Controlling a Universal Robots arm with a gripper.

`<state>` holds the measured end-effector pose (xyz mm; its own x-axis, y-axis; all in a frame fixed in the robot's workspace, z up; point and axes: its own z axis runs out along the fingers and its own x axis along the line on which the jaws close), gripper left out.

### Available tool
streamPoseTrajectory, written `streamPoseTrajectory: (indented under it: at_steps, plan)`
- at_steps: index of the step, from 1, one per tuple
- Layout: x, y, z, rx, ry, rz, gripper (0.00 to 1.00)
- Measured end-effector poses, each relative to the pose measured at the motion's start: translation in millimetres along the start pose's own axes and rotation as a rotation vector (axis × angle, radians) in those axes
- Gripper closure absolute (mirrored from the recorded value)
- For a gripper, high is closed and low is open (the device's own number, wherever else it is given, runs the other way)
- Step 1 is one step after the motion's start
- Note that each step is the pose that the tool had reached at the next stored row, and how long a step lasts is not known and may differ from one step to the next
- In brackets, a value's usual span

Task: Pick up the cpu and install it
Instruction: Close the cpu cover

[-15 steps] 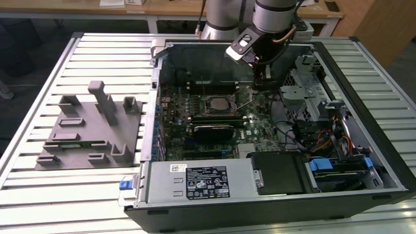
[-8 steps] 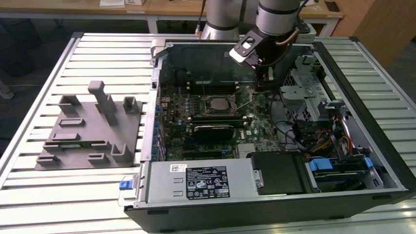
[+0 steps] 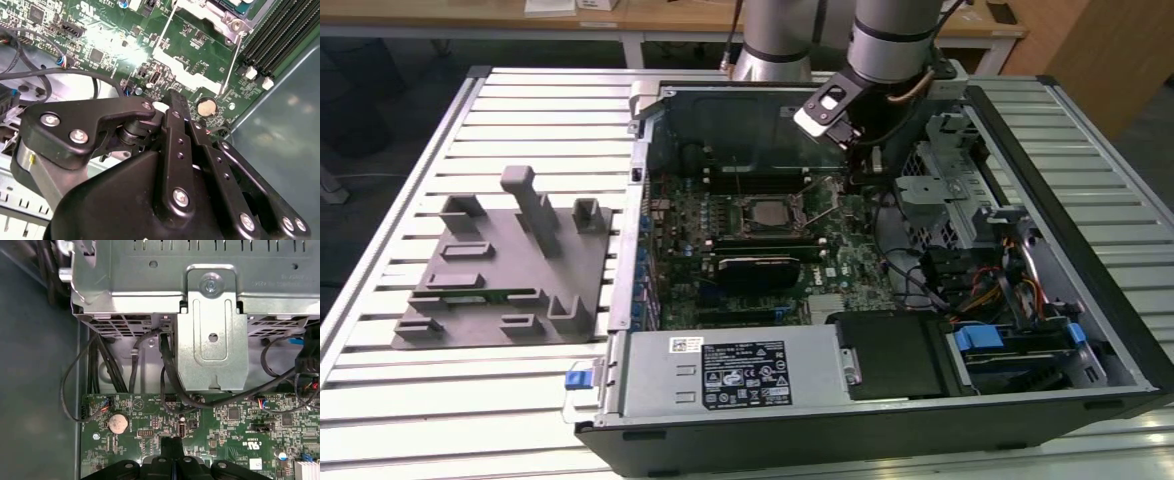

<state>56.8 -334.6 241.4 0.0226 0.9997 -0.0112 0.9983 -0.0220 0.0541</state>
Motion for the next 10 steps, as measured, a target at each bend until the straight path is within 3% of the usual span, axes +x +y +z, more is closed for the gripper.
streamPoseTrajectory:
  at_steps: [4,10]
  plan:
    - [0.1,-0.1,4.8,0.0116,-0.0002,0.0,0.89]
    - [0.2,-0.1,5.5,0.0124,-0.0003,0.0,0.89]
